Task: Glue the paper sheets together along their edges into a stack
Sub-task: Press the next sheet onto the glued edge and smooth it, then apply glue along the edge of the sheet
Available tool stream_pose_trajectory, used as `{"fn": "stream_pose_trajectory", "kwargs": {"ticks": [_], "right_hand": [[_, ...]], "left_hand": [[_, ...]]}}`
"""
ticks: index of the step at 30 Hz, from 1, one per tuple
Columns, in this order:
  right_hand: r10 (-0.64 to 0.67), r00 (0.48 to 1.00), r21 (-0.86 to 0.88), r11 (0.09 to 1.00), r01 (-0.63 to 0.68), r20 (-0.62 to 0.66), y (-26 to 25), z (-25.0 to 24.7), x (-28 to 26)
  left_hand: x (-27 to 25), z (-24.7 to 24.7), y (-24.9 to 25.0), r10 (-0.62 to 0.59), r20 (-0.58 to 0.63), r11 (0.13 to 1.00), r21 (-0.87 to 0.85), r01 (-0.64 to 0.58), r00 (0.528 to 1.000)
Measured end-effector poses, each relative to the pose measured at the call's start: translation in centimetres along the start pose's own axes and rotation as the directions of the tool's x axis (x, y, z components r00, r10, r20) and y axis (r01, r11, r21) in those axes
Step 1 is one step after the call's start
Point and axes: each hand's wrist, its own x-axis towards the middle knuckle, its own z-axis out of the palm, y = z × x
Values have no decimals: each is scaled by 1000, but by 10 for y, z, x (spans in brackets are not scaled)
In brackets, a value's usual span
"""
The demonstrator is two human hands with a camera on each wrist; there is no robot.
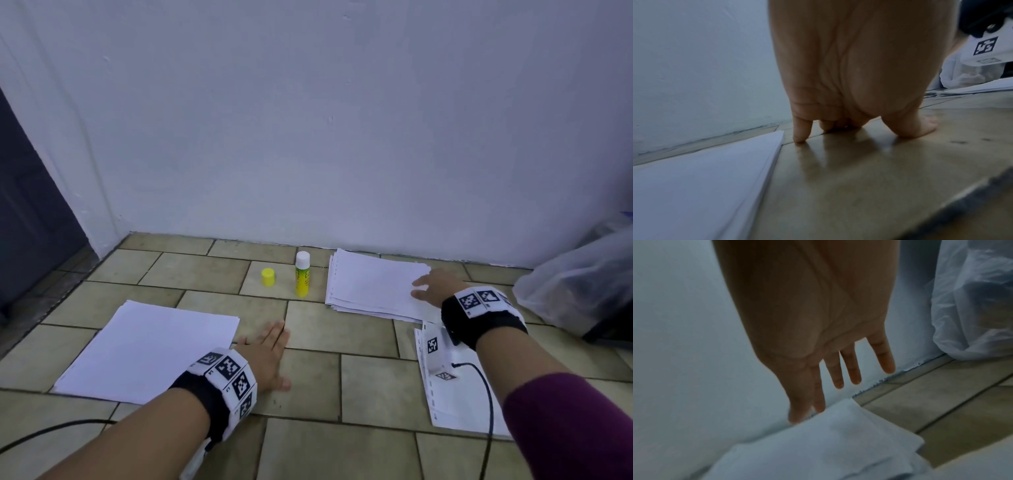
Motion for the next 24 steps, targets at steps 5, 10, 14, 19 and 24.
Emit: {"fn": "stream_pose_trajectory", "kwargs": {"ticks": [5, 10, 14, 19, 24], "right_hand": [[-71, 986, 68, 996, 62, 152, 28, 14, -38], [-94, 941, 2, 995, 99, 324, 37, 56, -78], [-123, 940, 9, 992, 127, 317, 41, 68, -89], [-146, 938, -2, 988, 155, 314, 39, 69, -94], [-149, 935, 11, 988, 153, 322, 39, 64, -100]], "left_hand": [[0, 0, 0, 5, -1, 1000, 3, -5, 1000], [-2, 1, 1, 3, -29, 1000, -14, -4, 1000], [-5, 2, 3, 13, -71, 1000, -13, -14, 997], [-5, 5, 0, 40, -104, 999, -16, -42, 994], [-13, -10, -6, 83, -202, 984, -136, -111, 976]]}}
